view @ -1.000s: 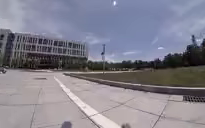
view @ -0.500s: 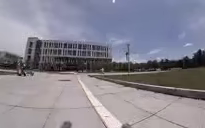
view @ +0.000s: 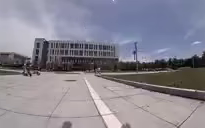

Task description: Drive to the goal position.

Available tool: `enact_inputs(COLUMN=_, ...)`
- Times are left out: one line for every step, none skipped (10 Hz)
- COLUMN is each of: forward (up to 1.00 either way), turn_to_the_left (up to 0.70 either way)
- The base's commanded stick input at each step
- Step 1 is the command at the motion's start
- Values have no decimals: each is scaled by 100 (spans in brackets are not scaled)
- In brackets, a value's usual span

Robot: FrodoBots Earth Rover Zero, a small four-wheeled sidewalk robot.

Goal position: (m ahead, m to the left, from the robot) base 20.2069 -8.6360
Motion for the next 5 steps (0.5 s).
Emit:
enact_inputs(forward=70, turn_to_the_left=0)
enact_inputs(forward=70, turn_to_the_left=0)
enact_inputs(forward=70, turn_to_the_left=0)
enact_inputs(forward=70, turn_to_the_left=0)
enact_inputs(forward=70, turn_to_the_left=0)
